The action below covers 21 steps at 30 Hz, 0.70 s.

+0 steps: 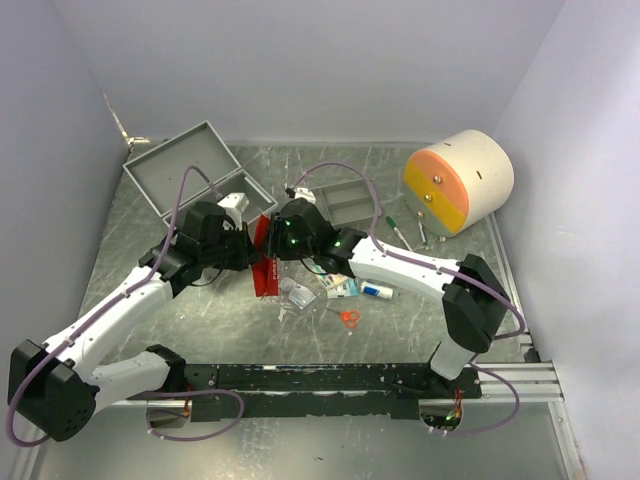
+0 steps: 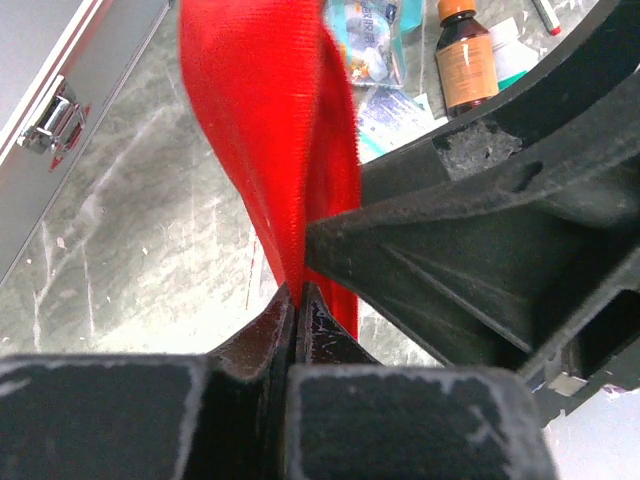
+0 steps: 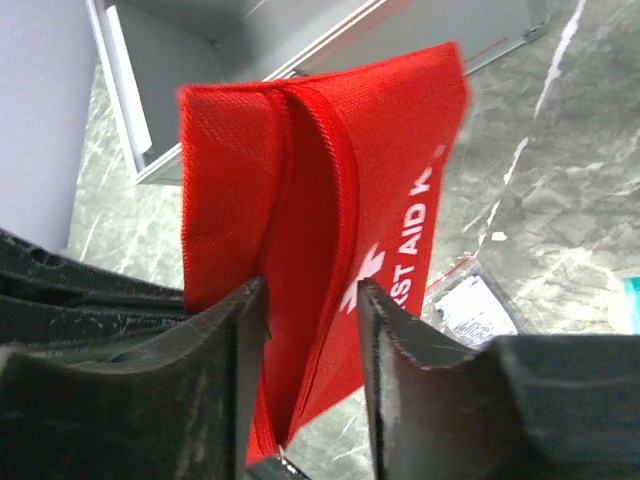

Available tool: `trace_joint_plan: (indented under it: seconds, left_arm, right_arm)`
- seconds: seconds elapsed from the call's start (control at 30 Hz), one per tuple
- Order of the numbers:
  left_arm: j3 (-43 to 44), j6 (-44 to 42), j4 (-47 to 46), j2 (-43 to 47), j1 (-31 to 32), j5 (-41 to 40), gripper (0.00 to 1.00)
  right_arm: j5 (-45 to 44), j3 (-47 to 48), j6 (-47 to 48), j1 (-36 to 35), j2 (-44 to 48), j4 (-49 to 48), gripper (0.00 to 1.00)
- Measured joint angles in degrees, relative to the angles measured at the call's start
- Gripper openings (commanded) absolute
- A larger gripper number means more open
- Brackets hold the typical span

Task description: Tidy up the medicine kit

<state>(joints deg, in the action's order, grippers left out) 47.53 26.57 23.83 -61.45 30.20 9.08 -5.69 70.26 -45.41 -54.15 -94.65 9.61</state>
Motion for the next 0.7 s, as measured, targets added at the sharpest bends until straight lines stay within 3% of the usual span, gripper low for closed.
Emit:
trace_joint_plan:
  seconds: [0.17,0.47,0.7]
  left_arm:
    - [-0.15,0.00,0.02,-0.04,0.00,-0.48,0.07]
    - [-0.11,-0.11,0.76,-0.04,0.00,-3.45,0.07]
    - [0.87,-0.68,3.30,-0.07,0.00,-4.46,0.07]
  right_arm:
    - [-3.80,1.20,-0.68,-0.59,-1.88,2.75,0.24]
    - [-8.41,1.25,-1.01,-0.59,-3.17,8.44,0.20]
    - [-9.31,3.28,-0.87,-0.61,-4.76,11.32,0.37]
